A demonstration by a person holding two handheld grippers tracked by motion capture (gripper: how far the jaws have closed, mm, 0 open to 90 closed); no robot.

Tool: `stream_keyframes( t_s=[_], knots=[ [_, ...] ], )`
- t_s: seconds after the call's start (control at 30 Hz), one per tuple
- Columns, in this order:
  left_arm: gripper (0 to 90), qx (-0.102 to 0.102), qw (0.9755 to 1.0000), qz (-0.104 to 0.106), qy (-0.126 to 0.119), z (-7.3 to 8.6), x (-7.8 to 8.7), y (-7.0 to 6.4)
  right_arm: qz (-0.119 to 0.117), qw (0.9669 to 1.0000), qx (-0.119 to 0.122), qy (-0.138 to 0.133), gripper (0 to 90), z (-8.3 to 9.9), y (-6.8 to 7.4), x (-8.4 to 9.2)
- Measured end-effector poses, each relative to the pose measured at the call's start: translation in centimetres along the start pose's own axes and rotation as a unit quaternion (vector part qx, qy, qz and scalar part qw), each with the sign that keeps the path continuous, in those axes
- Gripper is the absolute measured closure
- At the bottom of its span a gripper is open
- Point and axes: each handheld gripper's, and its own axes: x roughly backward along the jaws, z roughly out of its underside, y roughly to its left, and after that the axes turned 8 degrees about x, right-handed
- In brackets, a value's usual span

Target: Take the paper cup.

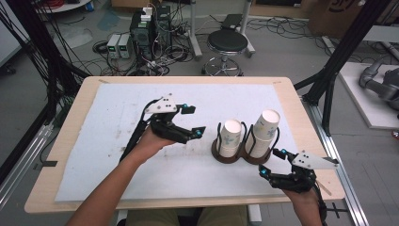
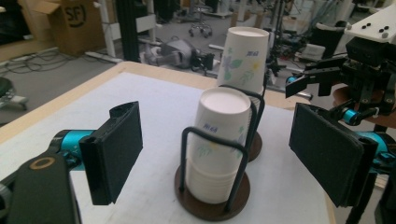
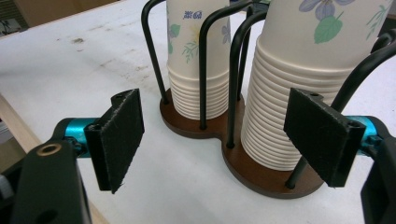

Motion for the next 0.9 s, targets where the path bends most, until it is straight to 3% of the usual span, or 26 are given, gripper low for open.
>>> stream_keyframes(
  t_s=[0.03,0.27,0.3,0.53,0.67,0.73,0.9],
  knots=[
    [17.1,0.002,0.9999,0.008,0.006,-0.4,-1.2,-0.2,-0.001,1.0,0.0,0.0,20.6,0.0,0.0,0.0],
    [17.1,-0.006,0.9994,0.022,0.025,-1.2,-4.5,-0.8,-0.002,1.0,-0.001,0.0,20.6,0.0,-0.1,0.1],
    [17.1,-0.012,0.9989,0.026,0.038,-1.4,-5.5,-1.0,-0.002,1.0,0.0,-0.001,20.6,0.0,-0.1,0.1],
    [17.3,-0.019,0.9972,0.024,0.068,-1.7,-7.8,-1.4,-0.005,1.0,-0.001,-0.002,20.6,-0.2,0.0,0.1],
    [17.5,-0.022,0.996,0.014,0.086,-1.5,-9.4,-1.4,-0.006,1.0,0.001,-0.003,20.6,-0.1,0.0,0.1],
    [17.6,-0.031,0.9939,-0.005,0.106,-1.1,-10.5,-1.1,-0.007,1.0,-0.001,-0.003,20.6,-0.1,0.0,0.1],
    [18.7,-0.028,0.9922,-0.014,0.12,-0.6,-11.4,-0.8,-0.008,1.0,0.0,-0.004,20.6,-0.1,-0.1,0.1]
  ],
)
